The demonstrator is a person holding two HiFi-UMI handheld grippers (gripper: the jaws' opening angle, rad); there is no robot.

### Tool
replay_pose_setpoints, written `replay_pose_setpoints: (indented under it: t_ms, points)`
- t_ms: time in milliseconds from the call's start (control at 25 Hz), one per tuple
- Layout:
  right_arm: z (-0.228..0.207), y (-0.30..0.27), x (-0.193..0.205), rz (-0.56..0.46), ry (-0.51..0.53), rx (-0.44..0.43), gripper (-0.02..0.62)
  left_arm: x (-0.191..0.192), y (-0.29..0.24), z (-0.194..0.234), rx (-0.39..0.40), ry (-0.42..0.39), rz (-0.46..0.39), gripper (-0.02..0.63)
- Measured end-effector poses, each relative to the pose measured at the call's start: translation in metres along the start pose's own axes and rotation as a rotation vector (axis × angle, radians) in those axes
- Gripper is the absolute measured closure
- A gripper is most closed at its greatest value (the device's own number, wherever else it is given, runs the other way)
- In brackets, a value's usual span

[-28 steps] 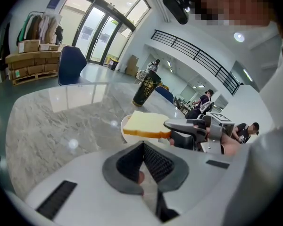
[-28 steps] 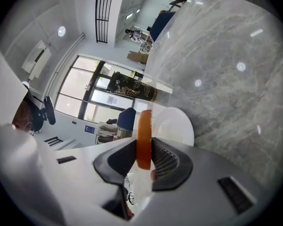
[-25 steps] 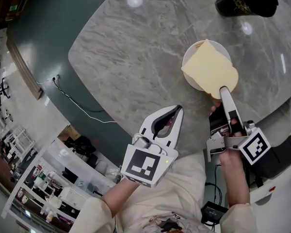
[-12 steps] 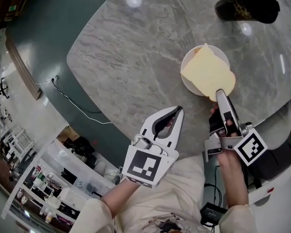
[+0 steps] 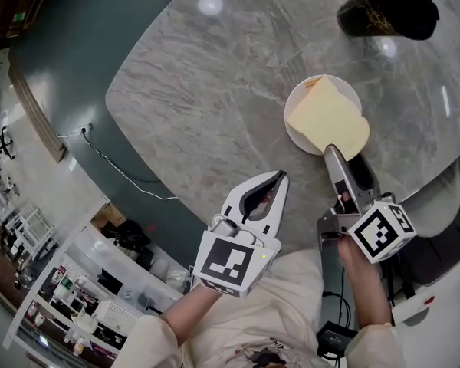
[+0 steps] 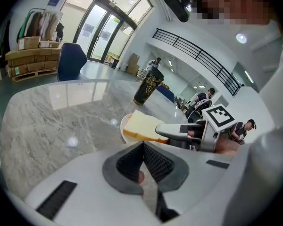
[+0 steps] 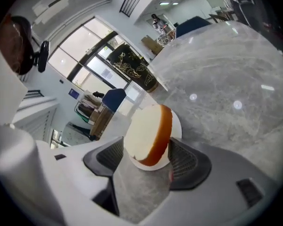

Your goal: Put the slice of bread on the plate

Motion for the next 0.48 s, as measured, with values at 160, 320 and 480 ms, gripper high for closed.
replay_pose_setpoints:
  t_ms: [160, 320, 480]
  points:
    - [-0.001, -0.003, 0.002, 0.012, 0.114, 0.083, 0.294, 0.003, 0.001, 0.003, -0.001, 0.01, 0.006, 0.595]
    - [-0.006, -0.006, 0.006, 0.034, 0.19, 0.141, 0.29, 0.005, 0.001, 0.01, -0.011, 0.023, 0.017, 0.595]
    - [-0.012, -0.007, 0.012, 0.054, 0.308, 0.194, 0.268, 0.007, 0.002, 0.012, -0.005, 0.02, 0.009, 0.595]
Point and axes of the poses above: the fingertips, and each gripper's own axes: y backward along the fingers, z to its left, x out of its underside, the point moved 1 cm from there along y, backward along the fingers, and after that the axes turned 12 degrees about z, right-handed, at the moved point
